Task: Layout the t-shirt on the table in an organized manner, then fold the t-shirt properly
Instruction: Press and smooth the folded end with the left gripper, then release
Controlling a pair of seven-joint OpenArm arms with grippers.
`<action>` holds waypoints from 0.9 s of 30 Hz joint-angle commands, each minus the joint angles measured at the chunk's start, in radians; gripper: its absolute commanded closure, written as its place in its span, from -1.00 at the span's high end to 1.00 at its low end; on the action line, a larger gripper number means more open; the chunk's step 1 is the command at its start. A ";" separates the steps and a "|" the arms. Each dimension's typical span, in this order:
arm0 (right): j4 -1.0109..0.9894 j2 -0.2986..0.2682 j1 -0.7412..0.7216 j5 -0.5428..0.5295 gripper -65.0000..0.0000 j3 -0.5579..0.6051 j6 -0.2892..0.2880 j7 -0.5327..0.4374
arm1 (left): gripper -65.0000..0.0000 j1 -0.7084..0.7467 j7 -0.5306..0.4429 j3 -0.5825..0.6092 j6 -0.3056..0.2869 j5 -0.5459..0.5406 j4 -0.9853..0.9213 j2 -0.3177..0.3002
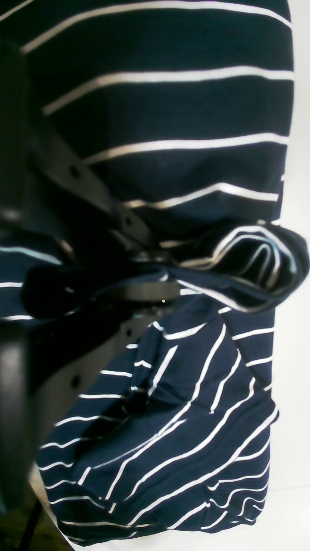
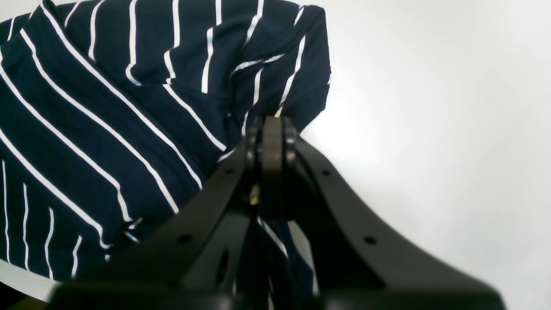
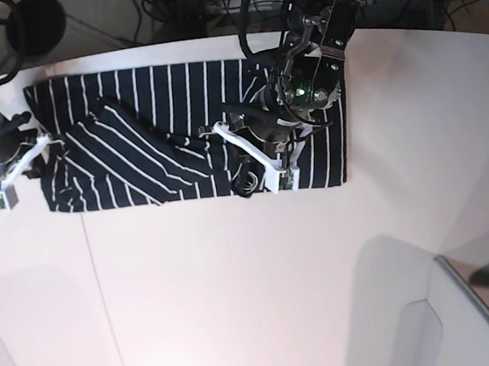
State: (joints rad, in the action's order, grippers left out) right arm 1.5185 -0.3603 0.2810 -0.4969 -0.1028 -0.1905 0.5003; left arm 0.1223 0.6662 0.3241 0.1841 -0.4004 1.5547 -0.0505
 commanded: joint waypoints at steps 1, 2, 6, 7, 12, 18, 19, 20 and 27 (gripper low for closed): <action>0.014 -0.013 -0.007 -0.007 -1.00 -0.007 -0.002 -0.019 | -1.00 -0.009 -0.020 0.000 -0.002 -0.010 0.016 0.005; 0.014 -0.013 -0.007 -0.007 -1.00 -0.007 -0.002 -0.019 | -1.00 -0.009 -0.016 0.000 -0.004 -0.010 0.014 0.005; 0.014 -0.012 -0.007 -0.007 -1.00 -0.007 -0.002 -0.019 | -1.00 -0.009 -0.015 0.007 -0.004 -0.010 0.017 0.005; 0.014 -0.012 -0.006 -0.007 -1.00 -0.007 -0.002 -0.019 | -1.00 -0.009 -0.015 0.008 -0.004 -0.010 0.020 0.005; 0.014 -0.012 -0.006 -0.007 -1.00 -0.007 -0.002 -0.019 | -0.51 -0.009 -0.013 0.011 -0.004 -0.012 0.023 0.005; 0.014 -0.012 -0.006 -0.007 -1.00 -0.007 -0.002 -0.019 | 0.13 -0.009 -0.013 0.011 -0.007 -0.048 0.025 0.008; 0.014 -0.012 -0.006 -0.007 -1.00 -0.007 -0.002 -0.019 | 0.23 -0.009 -0.013 0.011 -0.008 -0.082 0.025 0.007; 0.014 -0.012 -0.006 -0.007 -1.00 -0.007 -0.002 -0.019 | 0.29 -0.009 -0.013 0.011 -0.008 -0.125 0.026 0.004; 0.014 -0.010 -0.006 -0.007 -1.00 -0.007 -0.002 -0.019 | 0.34 -0.088 -0.012 0.214 -0.010 -0.220 0.111 -0.039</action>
State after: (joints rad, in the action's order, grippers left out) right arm 1.5185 -0.3573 0.2810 -0.4965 -0.1028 -0.1905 0.4999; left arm 0.0368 0.6651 0.5392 0.1829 -0.6106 1.6470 -0.0982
